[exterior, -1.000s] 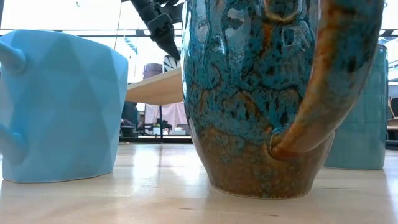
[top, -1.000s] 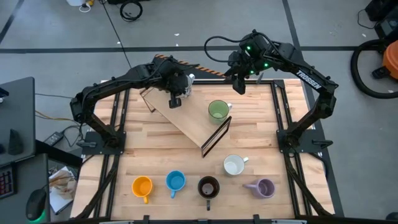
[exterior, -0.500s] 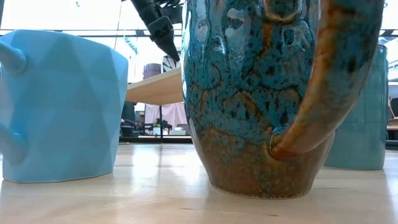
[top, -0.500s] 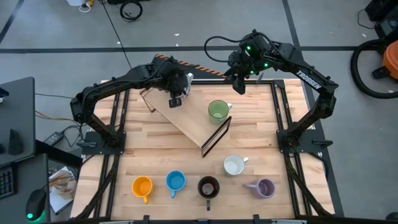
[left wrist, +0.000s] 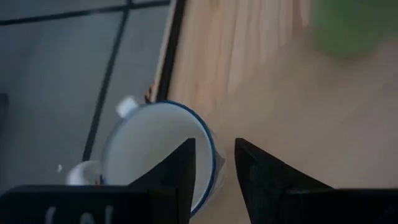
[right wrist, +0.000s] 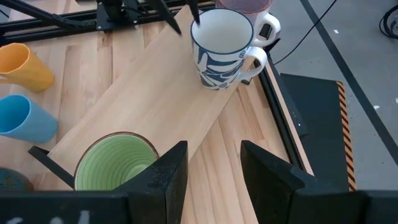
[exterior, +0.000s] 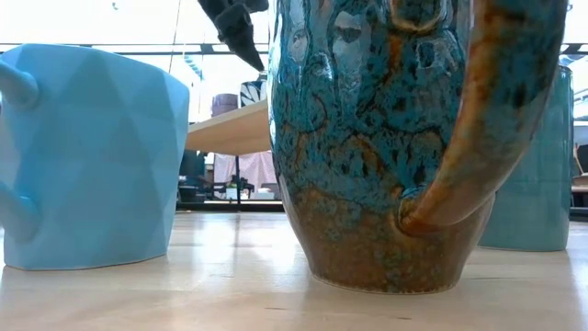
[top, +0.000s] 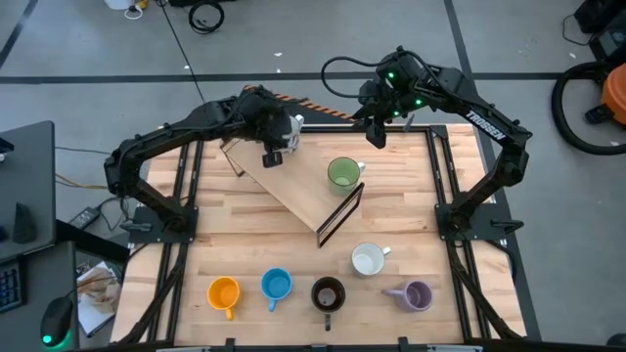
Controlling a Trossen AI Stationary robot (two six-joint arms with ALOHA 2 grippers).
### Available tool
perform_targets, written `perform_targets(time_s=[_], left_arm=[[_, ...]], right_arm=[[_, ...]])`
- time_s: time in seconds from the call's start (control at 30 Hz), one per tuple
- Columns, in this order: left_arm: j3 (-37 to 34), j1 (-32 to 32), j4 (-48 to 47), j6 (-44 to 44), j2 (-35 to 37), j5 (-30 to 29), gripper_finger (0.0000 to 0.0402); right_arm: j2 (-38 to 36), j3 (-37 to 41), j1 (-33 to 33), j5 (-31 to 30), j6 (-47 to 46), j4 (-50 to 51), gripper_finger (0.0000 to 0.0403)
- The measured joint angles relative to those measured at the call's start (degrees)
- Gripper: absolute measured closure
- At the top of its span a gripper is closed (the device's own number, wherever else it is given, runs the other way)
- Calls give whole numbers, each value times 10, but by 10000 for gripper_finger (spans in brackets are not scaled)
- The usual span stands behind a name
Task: Place coffee mugs
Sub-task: Put the white mug on the shelf, then put the yellow mug on the shelf
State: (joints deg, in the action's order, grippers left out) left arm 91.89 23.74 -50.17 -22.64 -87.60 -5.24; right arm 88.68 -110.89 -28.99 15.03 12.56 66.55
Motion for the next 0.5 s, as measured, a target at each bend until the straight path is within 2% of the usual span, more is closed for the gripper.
perform_targets(time_s=[0.23,0.5], left_arm=[[69,-2,-38,77,37,-4,283],[74,-9,-75,211,68,107,282]], right_arm=[[0,0,0,0,6,3,249],[0,0,0,0,13,12,249]])
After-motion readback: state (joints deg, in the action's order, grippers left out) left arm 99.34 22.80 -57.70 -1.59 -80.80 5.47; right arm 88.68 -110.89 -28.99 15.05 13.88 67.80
